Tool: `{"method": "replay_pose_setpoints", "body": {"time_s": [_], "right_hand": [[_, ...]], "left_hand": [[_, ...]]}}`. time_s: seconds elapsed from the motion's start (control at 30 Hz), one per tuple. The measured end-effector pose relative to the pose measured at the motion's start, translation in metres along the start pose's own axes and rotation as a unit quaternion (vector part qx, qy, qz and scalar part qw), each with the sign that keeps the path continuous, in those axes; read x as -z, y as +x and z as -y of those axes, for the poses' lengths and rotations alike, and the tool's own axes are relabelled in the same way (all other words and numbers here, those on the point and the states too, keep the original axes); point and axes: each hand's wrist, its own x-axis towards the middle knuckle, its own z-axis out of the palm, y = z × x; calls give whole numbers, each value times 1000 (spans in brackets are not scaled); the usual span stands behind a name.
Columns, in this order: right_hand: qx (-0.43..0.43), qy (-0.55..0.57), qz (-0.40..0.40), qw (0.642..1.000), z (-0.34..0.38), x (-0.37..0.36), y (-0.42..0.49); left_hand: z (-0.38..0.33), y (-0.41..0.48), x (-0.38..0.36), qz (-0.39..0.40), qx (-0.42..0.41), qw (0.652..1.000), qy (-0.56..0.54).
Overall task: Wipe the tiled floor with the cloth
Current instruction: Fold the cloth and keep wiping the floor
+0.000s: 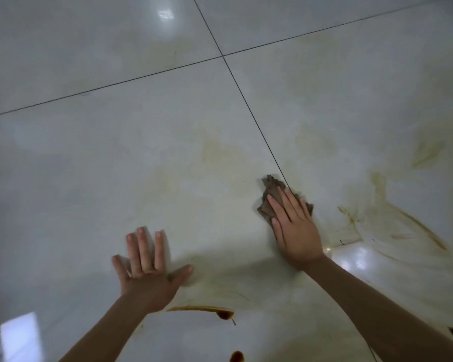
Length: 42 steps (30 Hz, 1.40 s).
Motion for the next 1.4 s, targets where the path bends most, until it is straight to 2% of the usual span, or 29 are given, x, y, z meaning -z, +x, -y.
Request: {"method": "replay_pose_setpoints", "body": {"time_s": [0.1,0.23,0.27,0.37,0.4,0.5,0.57,0.6,0.67,0.7,0.73,0.77,0.83,0.87,0.97,1.07,1.2,1.33,1.37,1.4], "right_hand": [[-38,17,-34,999,11,-8,-9],[73,17,-40,996,1,-7,35],[65,13,-47,997,3,-5,58],[-30,22,-68,997,43,-10,116],[-30,31,-68,997,66,-15,124],[92,66,-61,992,128,-35,99],[216,83,-32,972,150,-43,55],[285,76,0,955,150,-43,32],[407,43,67,910,132,-39,20],[434,33,68,898,119,-34,32],[425,27,60,903,109,-29,51],[378,30,43,924,101,-25,74],[242,6,6,970,88,-19,115],[186,-10,-2,983,86,-18,125],[110,6,-31,993,113,-26,106],[182,33,-7,983,170,-38,38],[369,12,53,928,217,-53,-66],[521,-38,116,845,197,-47,-35],[530,-48,113,839,184,-41,-18],[505,-45,108,855,166,-33,-2]], "left_hand": [[-1,-4,1,4,-3,1000,1],[-3,-6,-3,-33,-7,999,-15],[-2,-7,-5,-49,-11,999,-19],[1,-6,-15,-96,-12,995,-29],[2,-3,-19,-120,-14,992,-31],[5,0,-26,-194,-48,973,-116],[15,-8,-26,-243,-79,938,-234],[22,-14,-28,-266,-85,925,-259],[34,-31,-39,-302,-61,925,-221],[40,-39,-47,-308,-45,930,-196],[43,-47,-55,-303,-22,936,-181],[47,-56,-64,-291,5,941,-172],[55,-70,-80,-263,63,947,-173],[59,-75,-86,-256,85,947,-173],[67,-93,-105,-250,121,947,-163],[67,-107,-123,-234,147,948,-157],[65,-117,-141,-195,178,952,-155],[69,-115,-140,-170,151,954,-195],[71,-114,-138,-166,149,956,-192],[74,-113,-136,-160,146,958,-187]]}}
